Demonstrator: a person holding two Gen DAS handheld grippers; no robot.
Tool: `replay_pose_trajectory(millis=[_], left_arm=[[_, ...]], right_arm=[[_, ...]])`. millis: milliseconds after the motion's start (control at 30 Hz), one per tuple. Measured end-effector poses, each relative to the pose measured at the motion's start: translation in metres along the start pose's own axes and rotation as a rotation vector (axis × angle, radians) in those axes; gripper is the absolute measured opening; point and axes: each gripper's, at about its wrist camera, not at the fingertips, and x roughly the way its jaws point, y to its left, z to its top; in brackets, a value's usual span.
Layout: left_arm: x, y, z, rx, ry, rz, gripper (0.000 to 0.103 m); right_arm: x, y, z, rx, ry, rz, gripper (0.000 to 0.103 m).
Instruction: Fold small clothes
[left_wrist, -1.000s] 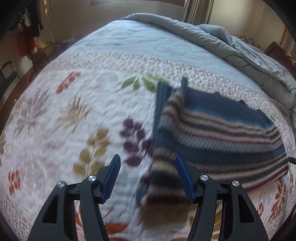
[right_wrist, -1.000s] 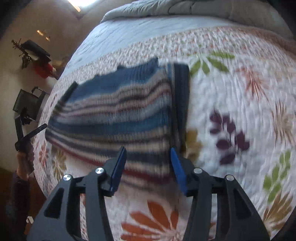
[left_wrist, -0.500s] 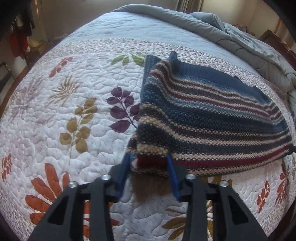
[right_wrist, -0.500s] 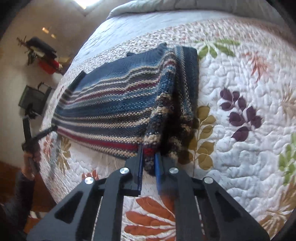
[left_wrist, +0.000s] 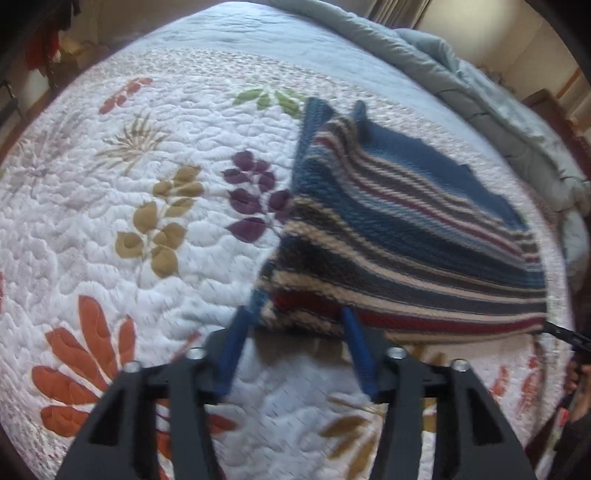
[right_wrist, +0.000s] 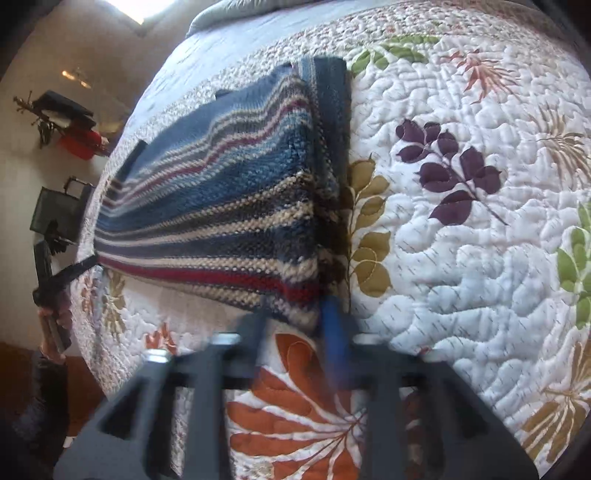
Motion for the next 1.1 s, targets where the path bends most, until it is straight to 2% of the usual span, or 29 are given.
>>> replay_pose_trajectory(millis=[33, 67, 167, 233, 300, 400, 500, 533, 600, 633, 667, 700, 733, 767, 833, 933, 1100], left_arm=[[-0.001, 0.001, 0.001, -0.007, 0.007, -0.015, 0.068], [-0.001, 0.002, 0.001, -0.015, 0.016, -0.017, 0.077], [0.01, 0.007, 0.009, -0.058, 0.038, -0.023, 0.077], [0.026, 0.013, 0.016, -0.115, 0.084, -0.092, 0.077], [0.038, 0.019, 0.02, -0.168, 0.106, -0.113, 0.079], [0.042, 0.018, 0.025, -0.175, 0.106, -0.147, 0.079], [0.049, 0.016, 0.024, -0.193, 0.142, -0.238, 0.079], [0.051, 0.015, 0.024, -0.194, 0.153, -0.257, 0.079], [0.052, 0.013, 0.025, -0.181, 0.158, -0.243, 0.078], [0.055, 0.012, 0.027, -0.181, 0.159, -0.234, 0.077], [0.055, 0.011, 0.028, -0.188, 0.156, -0.217, 0.07], [0.055, 0.012, 0.03, -0.21, 0.15, -0.197, 0.056], [0.057, 0.012, 0.032, -0.236, 0.15, -0.206, 0.047], [0.059, 0.011, 0.032, -0.283, 0.158, -0.253, 0.036], [0.058, 0.007, 0.032, -0.316, 0.146, -0.239, 0.033], [0.045, -0.007, 0.028, -0.281, 0.097, -0.186, 0.03], [0.012, -0.019, 0.016, -0.279, 0.055, -0.207, 0.03]], right_arm=[[-0.005, 0.0, 0.001, -0.002, -0.014, 0.004, 0.065], [-0.009, 0.0, 0.004, -0.001, -0.024, 0.009, 0.065], [-0.01, -0.005, 0.013, 0.033, -0.024, 0.029, 0.065], [-0.001, -0.009, 0.018, 0.06, 0.001, 0.059, 0.065], [0.011, -0.016, 0.023, 0.098, 0.03, 0.092, 0.066], [0.029, -0.022, 0.027, 0.133, 0.067, 0.163, 0.066], [0.039, -0.021, 0.029, 0.145, 0.059, 0.207, 0.066], [0.038, -0.021, 0.029, 0.147, 0.054, 0.224, 0.066], [0.04, -0.018, 0.028, 0.146, 0.061, 0.278, 0.056], [0.043, -0.017, 0.028, 0.15, 0.069, 0.288, 0.051], [0.044, -0.016, 0.027, 0.153, 0.07, 0.277, 0.043], [0.045, -0.016, 0.026, 0.153, 0.069, 0.258, 0.038], [0.045, -0.015, 0.026, 0.161, 0.069, 0.262, 0.03], [0.044, -0.014, 0.026, 0.176, 0.066, 0.284, 0.027], [0.036, -0.009, 0.022, 0.158, 0.047, 0.263, 0.026], [0.015, -0.001, 0.016, 0.124, 0.015, 0.236, 0.024], [-0.021, 0.005, 0.001, 0.107, -0.015, 0.22, 0.023]])
